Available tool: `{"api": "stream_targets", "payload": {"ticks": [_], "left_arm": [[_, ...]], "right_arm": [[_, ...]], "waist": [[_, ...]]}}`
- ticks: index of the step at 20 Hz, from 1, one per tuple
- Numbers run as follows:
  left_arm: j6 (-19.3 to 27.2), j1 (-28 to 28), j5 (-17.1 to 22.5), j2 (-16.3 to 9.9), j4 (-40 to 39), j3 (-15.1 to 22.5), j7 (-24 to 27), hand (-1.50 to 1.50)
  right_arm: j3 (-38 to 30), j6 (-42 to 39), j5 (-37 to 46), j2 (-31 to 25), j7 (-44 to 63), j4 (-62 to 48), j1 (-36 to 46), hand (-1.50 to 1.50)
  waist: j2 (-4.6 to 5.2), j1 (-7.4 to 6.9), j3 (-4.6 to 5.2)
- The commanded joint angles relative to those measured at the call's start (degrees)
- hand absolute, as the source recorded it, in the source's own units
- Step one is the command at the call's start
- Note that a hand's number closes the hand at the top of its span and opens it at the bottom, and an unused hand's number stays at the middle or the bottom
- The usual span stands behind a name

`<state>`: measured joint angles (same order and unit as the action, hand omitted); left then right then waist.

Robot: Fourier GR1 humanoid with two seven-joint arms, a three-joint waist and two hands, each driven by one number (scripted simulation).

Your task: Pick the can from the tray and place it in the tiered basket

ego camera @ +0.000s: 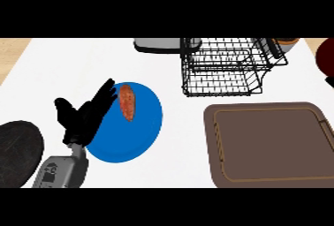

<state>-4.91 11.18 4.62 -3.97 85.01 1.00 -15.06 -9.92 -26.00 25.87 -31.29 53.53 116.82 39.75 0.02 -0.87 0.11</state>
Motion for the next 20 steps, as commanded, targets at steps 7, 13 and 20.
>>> {"api": "stream_targets", "payload": {"ticks": [7, 13, 20], "left_arm": [[-1.3, -1.4, 0.3, 0.1, -0.3, 0.3, 0.8, 0.0], [1.0, -1.7, -2.3, 1.4, 0.8, 1.5, 2.0, 0.0], [-0.6, 0.5, 0.0, 0.1, 0.3, -0.6, 0.2, 0.0]], "right_arm": [[5.4, 8.5, 8.9, 6.4, 0.6, -26.5, 18.5, 1.5], [3.8, 17.3, 12.1, 7.9, -12.1, -42.9, 20.6, 1.5], [3.6, 27.7, 13.8, 14.3, -20.1, -59.3, 25.5, 1.5]], "waist": [[0.17, -0.44, -0.04], [0.26, -0.17, -0.09], [0.27, -0.45, -0.09]]}}
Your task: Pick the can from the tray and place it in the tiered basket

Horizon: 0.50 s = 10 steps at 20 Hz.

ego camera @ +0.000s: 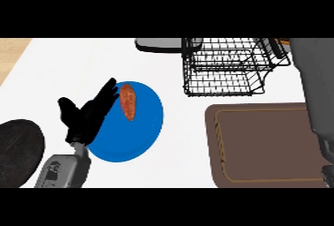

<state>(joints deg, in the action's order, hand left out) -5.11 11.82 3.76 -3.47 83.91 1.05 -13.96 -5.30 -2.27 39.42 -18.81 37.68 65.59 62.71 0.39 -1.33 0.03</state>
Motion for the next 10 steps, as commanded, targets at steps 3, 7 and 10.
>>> {"api": "stream_targets", "payload": {"ticks": [3, 7, 10], "left_arm": [[-1.2, -1.5, 0.9, -1.3, 0.6, -1.4, 1.2, 0.0], [0.0, -1.4, -0.2, 0.9, 1.5, 1.1, -0.3, 0.0], [-1.2, 0.7, 0.9, -0.4, 0.2, -0.5, -0.4, 0.0]], "right_arm": [[-3.0, 7.4, -0.3, 3.6, -4.8, -13.8, 5.2, 1.5], [-9.7, 14.7, -8.0, 8.8, -12.2, -17.7, 5.5, -1.5], [-10.6, 15.5, -9.9, 9.9, -19.7, -23.5, 7.9, -1.5]], "waist": [[-0.1, 0.01, -0.01], [0.44, -1.53, -0.08], [0.5, -1.15, -0.04]]}}
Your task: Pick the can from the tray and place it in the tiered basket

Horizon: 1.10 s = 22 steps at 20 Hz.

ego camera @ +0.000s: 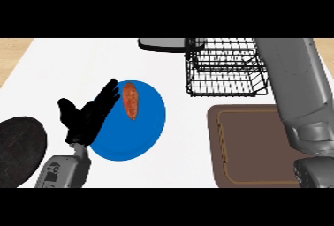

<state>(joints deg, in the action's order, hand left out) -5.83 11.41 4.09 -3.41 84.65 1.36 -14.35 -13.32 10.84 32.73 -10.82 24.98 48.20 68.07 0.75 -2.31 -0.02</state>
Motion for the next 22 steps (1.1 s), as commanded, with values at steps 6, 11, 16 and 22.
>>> {"api": "stream_targets", "payload": {"ticks": [6, 11, 16, 22], "left_arm": [[0.5, -0.7, -0.4, 0.6, 0.9, 0.5, -0.7, 0.0], [-0.1, 0.1, -0.6, 0.3, 0.4, 0.5, 0.3, 0.0], [1.2, -0.6, -1.5, 0.6, -0.1, 0.4, 0.2, 0.0], [-0.3, -2.6, 0.6, -2.5, 0.4, -3.2, -0.2, 0.0]], "right_arm": [[-3.5, 6.5, -4.4, 4.5, -16.2, -13.2, 7.0, -1.5], [-6.2, 17.7, -3.0, 2.6, -21.1, -17.6, 9.1, -1.5], [-11.6, 21.7, -7.0, -1.1, -17.8, -16.3, 8.8, -1.5], [-10.1, 13.9, -7.7, -7.4, -10.6, -6.8, -0.4, -1.5]], "waist": [[-0.15, 0.13, 0.03], [0.15, -0.18, 0.05], [-0.29, 1.06, 0.02], [-1.57, 4.28, 0.01]]}}
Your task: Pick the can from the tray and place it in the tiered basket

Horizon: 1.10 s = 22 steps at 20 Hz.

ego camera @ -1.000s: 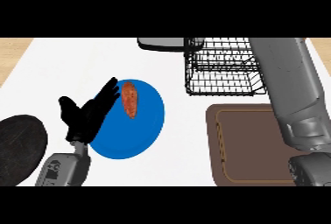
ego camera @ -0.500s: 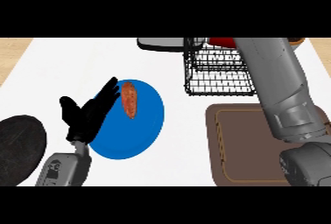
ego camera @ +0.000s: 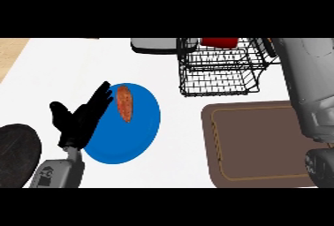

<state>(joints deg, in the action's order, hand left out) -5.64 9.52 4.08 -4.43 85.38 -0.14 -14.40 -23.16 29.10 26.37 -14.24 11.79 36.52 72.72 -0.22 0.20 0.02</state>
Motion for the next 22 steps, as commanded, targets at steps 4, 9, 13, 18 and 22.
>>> {"api": "stream_targets", "payload": {"ticks": [4, 9, 13, 18, 22], "left_arm": [[-0.8, -1.9, 0.5, -0.5, -0.9, -0.8, 1.3, 0.0], [-0.3, -2.3, 1.4, -2.3, 1.8, -3.1, -0.4, 0.0], [-1.0, -3.7, 0.9, -1.3, -0.4, -2.2, 3.4, 0.0], [0.7, -2.3, 1.5, -0.6, 4.0, -1.7, -2.8, 0.0], [-0.1, -2.8, 1.0, -0.1, 4.6, -0.4, -1.7, 0.0]], "right_arm": [[-0.2, -16.5, -5.3, -9.2, 3.5, 13.7, -11.9, -1.5], [-1.2, -31.5, -11.0, -16.1, 5.4, 24.4, -22.5, -1.5], [-7.3, -43.2, -19.3, -23.8, 4.6, 30.3, -31.4, -1.5], [-17.0, -51.4, -28.3, -29.5, 7.1, 39.6, -43.5, -1.5], [-25.5, -57.8, -35.2, -33.2, 7.3, 41.6, -51.0, -1.5]], "waist": [[-0.74, 2.4, -0.03], [-1.17, 3.51, -0.03], [-0.78, 3.79, -0.02], [-0.52, 2.47, -0.05], [-0.19, 1.35, -0.03]]}}
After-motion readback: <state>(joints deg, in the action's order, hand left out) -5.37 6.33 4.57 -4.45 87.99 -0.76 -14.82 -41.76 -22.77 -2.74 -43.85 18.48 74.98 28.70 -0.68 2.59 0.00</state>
